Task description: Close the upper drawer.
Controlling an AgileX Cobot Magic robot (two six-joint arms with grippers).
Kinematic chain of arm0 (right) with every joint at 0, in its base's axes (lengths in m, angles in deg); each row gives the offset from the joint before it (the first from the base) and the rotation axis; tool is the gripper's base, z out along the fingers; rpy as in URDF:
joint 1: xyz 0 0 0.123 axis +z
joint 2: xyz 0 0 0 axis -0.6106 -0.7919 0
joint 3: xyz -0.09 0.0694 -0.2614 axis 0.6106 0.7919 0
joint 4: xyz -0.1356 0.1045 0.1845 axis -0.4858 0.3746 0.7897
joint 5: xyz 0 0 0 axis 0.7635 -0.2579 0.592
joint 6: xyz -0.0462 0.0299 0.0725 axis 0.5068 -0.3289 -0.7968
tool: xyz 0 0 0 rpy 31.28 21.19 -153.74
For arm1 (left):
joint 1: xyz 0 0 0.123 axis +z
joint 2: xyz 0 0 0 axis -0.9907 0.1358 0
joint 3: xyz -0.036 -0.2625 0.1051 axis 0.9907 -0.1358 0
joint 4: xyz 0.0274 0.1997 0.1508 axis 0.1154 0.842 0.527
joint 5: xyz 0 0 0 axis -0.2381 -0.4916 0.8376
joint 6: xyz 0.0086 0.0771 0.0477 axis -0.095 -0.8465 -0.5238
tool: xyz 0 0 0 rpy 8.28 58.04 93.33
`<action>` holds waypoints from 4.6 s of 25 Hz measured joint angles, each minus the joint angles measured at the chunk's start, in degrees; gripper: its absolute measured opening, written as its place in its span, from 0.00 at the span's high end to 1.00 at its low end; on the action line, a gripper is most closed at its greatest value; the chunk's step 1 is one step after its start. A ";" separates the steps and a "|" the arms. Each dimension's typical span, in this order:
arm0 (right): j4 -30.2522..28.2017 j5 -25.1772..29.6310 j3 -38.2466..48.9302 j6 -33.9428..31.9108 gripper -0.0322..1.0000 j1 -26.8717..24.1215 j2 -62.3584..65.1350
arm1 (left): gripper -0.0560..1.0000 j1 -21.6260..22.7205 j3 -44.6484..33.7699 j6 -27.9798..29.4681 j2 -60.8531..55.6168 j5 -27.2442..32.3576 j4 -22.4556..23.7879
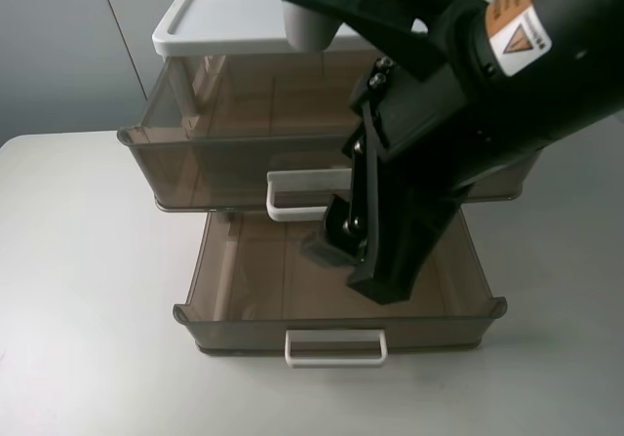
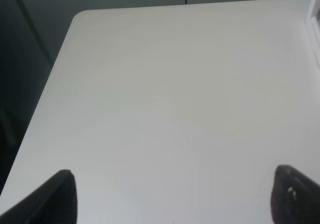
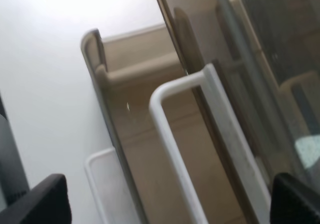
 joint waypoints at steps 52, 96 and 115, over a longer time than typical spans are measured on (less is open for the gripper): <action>9.28 -8.44 -0.97 5.65 0.38 -11.26 -10.13 | 0.24 0.00 0.00 0.00 0.00 0.00 0.00; -4.35 17.49 26.46 -18.08 0.38 -60.01 60.36 | 0.24 0.00 0.00 0.00 0.00 0.00 0.00; -4.57 16.59 28.20 -17.01 0.38 -60.26 71.35 | 0.24 0.00 0.00 0.00 0.00 0.00 0.00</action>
